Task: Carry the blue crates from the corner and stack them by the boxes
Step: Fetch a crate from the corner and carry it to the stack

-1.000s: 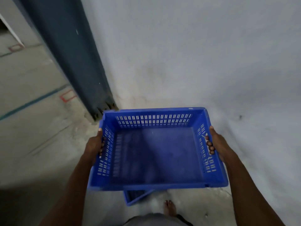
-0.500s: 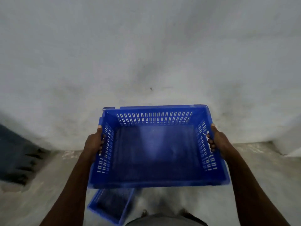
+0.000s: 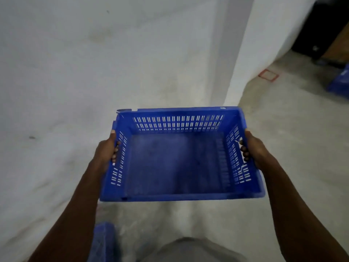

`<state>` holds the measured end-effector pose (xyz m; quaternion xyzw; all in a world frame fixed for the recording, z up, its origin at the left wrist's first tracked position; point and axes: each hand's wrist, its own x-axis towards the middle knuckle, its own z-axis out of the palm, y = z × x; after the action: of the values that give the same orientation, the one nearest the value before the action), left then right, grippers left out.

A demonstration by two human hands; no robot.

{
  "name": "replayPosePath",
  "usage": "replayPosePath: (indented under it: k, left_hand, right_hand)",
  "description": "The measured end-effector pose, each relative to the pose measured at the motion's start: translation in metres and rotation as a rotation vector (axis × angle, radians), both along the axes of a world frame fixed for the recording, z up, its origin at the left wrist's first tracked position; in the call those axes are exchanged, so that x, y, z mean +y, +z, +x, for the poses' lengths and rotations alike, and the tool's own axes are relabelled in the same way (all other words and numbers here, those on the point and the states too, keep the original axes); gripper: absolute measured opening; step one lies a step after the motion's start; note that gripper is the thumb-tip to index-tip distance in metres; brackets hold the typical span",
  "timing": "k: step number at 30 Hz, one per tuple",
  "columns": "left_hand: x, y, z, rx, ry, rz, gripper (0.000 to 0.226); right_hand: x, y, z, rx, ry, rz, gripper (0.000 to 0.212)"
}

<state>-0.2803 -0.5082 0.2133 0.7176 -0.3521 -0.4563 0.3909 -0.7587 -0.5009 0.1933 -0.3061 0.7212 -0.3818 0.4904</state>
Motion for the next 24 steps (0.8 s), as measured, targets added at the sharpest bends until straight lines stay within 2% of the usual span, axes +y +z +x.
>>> replayPosePath:
  k: [6,12,24]
  left_hand:
    - [-0.087,-0.004,-0.182,-0.028,-0.230,0.021,0.059]
    - [-0.168,0.002,-0.349,-0.038,-0.444,0.036,0.057]
    - [-0.373,-0.009,-0.666,0.035,-0.737,0.028,0.053]
  right_hand:
    - [0.022,0.001,-0.169,0.028,-0.239,0.016,0.059]
    - [0.033,0.004,-0.298,0.002,-0.431,0.022,0.058]
    - [-0.047,0.010,-0.525,0.009,-0.741,0.029,0.057]
